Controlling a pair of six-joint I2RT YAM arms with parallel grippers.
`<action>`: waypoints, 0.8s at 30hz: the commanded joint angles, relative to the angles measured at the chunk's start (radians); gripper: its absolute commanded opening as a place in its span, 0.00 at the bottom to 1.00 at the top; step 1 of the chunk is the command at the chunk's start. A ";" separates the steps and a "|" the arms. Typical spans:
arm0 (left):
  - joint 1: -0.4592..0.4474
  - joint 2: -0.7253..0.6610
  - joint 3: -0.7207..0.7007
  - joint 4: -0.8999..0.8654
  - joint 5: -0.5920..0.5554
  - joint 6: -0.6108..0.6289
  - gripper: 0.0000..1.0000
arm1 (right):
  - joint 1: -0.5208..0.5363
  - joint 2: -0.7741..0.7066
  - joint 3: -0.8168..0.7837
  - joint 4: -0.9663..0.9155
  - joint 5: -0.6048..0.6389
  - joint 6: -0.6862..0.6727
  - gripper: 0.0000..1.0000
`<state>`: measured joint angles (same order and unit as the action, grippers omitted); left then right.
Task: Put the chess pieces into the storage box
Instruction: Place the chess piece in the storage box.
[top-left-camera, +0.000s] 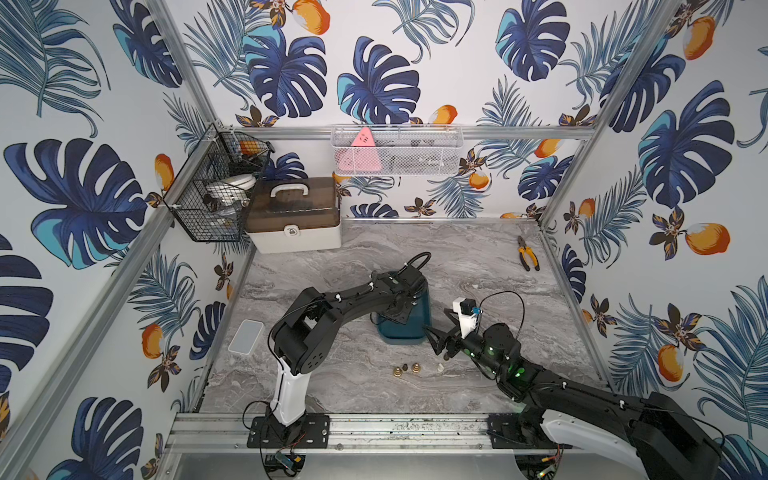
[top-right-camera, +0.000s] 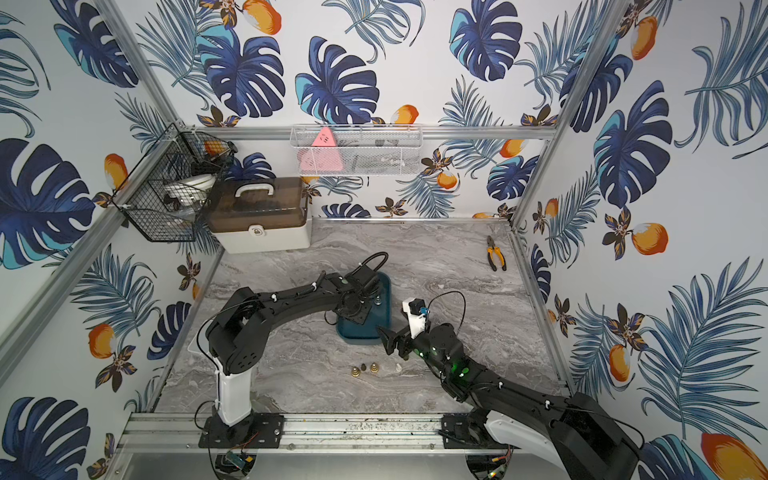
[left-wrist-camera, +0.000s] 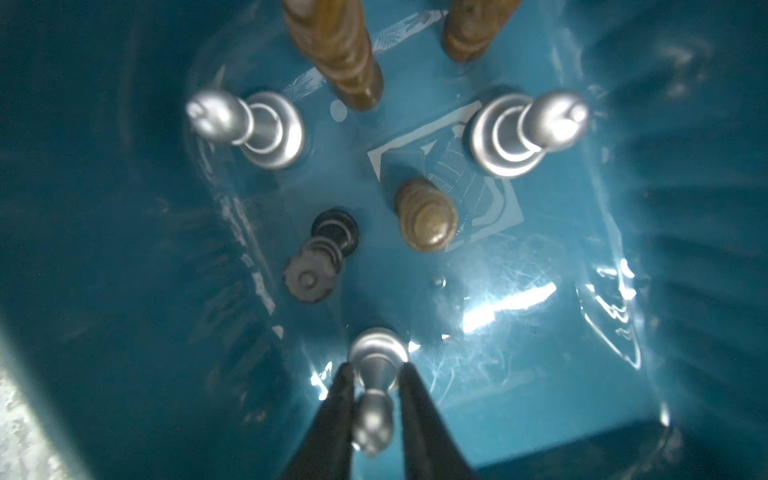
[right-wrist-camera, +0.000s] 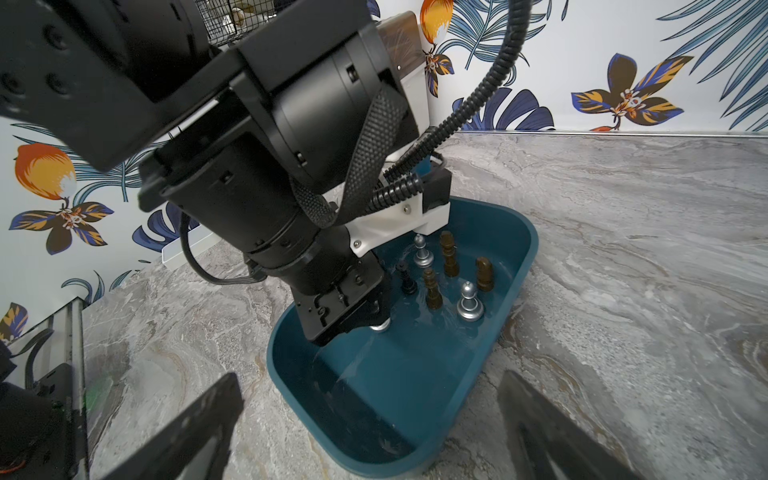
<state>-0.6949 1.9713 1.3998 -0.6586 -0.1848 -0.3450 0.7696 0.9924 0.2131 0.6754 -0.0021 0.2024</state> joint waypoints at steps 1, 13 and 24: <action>0.003 -0.009 0.003 -0.004 -0.001 -0.003 0.31 | 0.001 0.001 0.009 0.006 -0.003 0.011 0.98; 0.003 -0.194 -0.020 0.022 -0.030 -0.015 0.44 | 0.000 0.038 0.063 -0.065 -0.012 0.030 0.99; 0.013 -0.657 -0.316 0.118 0.094 0.041 0.51 | 0.003 0.163 0.505 -0.857 -0.090 0.181 0.72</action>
<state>-0.6895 1.3952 1.1381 -0.5766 -0.1535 -0.3397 0.7696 1.1370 0.6819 0.0898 -0.0265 0.3260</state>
